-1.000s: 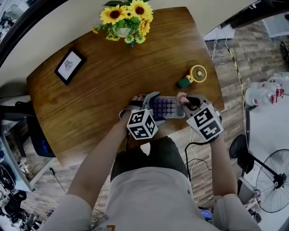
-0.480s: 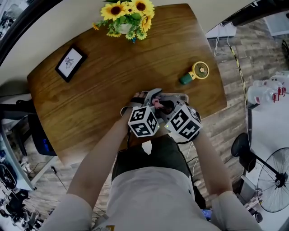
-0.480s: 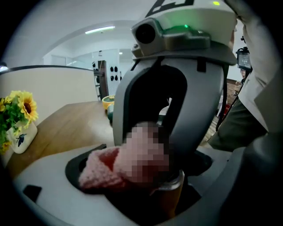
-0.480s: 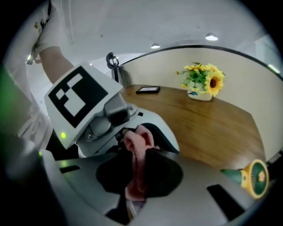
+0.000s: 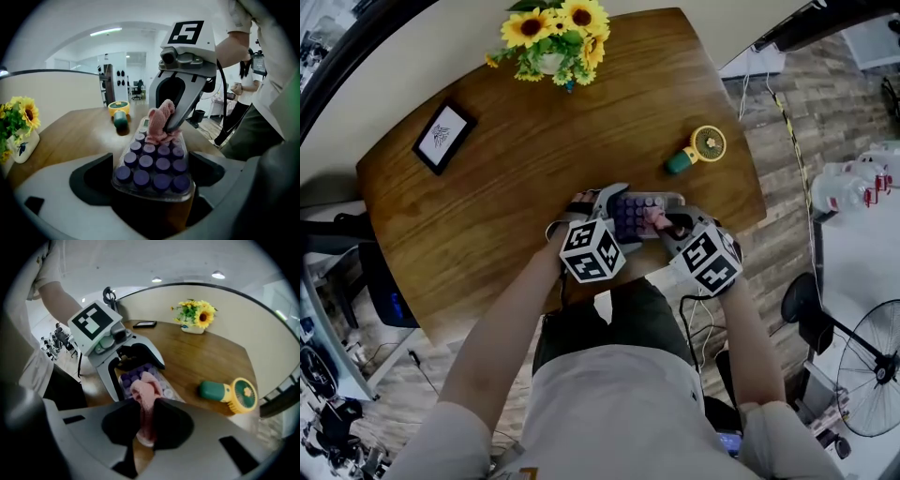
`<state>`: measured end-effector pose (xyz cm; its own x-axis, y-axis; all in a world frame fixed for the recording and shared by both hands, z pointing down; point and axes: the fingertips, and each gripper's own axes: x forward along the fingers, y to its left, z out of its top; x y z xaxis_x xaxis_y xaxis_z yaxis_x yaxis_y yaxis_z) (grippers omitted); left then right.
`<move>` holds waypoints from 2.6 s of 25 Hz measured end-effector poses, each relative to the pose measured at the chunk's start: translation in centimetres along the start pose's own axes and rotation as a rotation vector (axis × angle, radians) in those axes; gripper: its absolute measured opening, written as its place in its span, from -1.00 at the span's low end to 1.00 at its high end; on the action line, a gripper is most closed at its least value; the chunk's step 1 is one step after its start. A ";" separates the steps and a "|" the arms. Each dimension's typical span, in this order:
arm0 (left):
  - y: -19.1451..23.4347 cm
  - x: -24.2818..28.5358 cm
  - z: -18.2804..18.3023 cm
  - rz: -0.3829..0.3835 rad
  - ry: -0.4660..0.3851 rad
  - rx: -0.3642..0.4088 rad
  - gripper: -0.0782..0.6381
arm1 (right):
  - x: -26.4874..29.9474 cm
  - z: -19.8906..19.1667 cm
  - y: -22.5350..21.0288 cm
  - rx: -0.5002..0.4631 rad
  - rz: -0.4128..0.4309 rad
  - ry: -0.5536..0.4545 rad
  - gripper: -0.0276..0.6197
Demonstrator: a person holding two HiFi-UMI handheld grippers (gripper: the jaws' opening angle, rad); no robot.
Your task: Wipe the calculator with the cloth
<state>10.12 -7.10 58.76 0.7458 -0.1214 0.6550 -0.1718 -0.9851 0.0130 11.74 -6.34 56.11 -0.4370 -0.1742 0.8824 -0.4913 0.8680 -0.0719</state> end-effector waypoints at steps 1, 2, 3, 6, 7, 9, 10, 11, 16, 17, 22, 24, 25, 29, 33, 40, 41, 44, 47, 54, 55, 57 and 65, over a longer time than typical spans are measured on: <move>0.0 0.0 0.0 0.000 0.001 -0.001 0.60 | -0.3 -0.8 -0.4 0.003 -0.017 0.026 -0.76; -0.1 0.0 0.0 -0.001 0.003 -0.002 0.60 | -0.6 -1.5 -0.7 0.006 -0.031 0.050 -0.76; -0.1 0.0 0.0 -0.002 0.004 -0.003 0.60 | -0.9 -2.0 -1.0 0.008 -0.044 0.069 -0.76; -0.1 0.0 0.0 -0.004 0.006 -0.005 0.60 | -2.0 -2.5 -1.8 -0.024 -0.114 0.134 -0.76; -0.1 0.0 0.0 -0.004 0.006 -0.006 0.60 | -2.5 -2.2 -2.2 -0.033 -0.147 0.139 -0.76; 0.0 0.0 0.0 -0.004 0.006 -0.006 0.60 | -3.5 -0.3 -2.8 0.004 -0.179 0.060 -0.76; 0.0 0.0 0.0 -0.003 0.006 -0.006 0.60 | -3.7 1.1 -2.6 0.043 -0.160 -0.012 -0.76; 0.0 0.0 0.1 -0.003 0.006 -0.007 0.60 | -3.7 2.5 -2.0 0.080 -0.118 -0.086 -0.76; 0.0 0.0 0.2 -0.002 -0.001 -0.004 0.60 | -1.0 6.2 2.4 0.040 0.078 -0.199 -0.75; 0.0 -0.1 0.2 -0.001 -0.001 -0.003 0.60 | -0.2 6.3 3.0 0.024 0.098 -0.190 -0.75; 0.0 -0.1 0.2 0.006 -0.008 0.003 0.60 | 2.4 5.8 4.4 0.024 0.145 -0.162 -0.75; 0.0 0.0 0.2 0.005 -0.008 0.003 0.60 | 2.4 5.1 4.2 0.025 0.138 -0.143 -0.76; 0.0 0.0 0.2 0.003 -0.007 0.002 0.60 | 2.3 4.6 4.0 0.018 0.133 -0.130 -0.76; 0.0 -0.1 -0.1 -0.001 0.002 -0.001 0.60 | 1.3 2.1 3.3 0.018 0.103 -0.083 -0.77; 0.0 0.0 -0.1 -0.004 0.008 -0.006 0.60 | -0.3 -0.8 1.4 0.073 0.055 -0.033 -0.76; -0.1 0.1 -0.4 -0.007 0.035 -0.030 0.60 | -3.9 -4.3 -1.8 0.133 -0.107 0.073 -0.77; -0.1 0.1 -0.4 -0.003 0.040 -0.041 0.60 | -4.6 -4.4 -2.3 0.142 -0.137 0.076 -0.77; -0.4 0.0 -0.5 0.009 0.049 -0.076 0.59 | -6.8 -3.9 -3.6 0.194 -0.197 0.027 -0.76; -0.9 -1.1 -1.1 0.014 0.073 -0.113 0.59 | -9.4 -1.9 -4.8 0.250 -0.231 -0.071 -0.76; 1.6 -7.4 0.6 0.180 0.000 -0.258 0.59 | -16.5 5.1 -6.8 0.343 -0.259 -0.372 -0.76; 2.3 -8.7 1.4 0.213 -0.026 -0.277 0.59 | -17.6 6.0 -6.9 0.345 -0.264 -0.408 -0.76; 3.8 -11.4 3.4 0.279 -0.094 -0.316 0.59 | -19.8 7.7 -7.0 0.346 -0.279 -0.477 -0.76; 7.9 -22.6 13.1 0.507 -0.345 -0.292 0.45 | -28.7 12.5 -6.8 0.307 -0.351 -0.698 -0.76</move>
<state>0.32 -13.79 34.16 0.6815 -0.6395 0.3559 -0.6851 -0.7284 0.0031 18.21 -13.11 25.44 -0.5369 -0.7458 0.3944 -0.8247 0.5624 -0.0592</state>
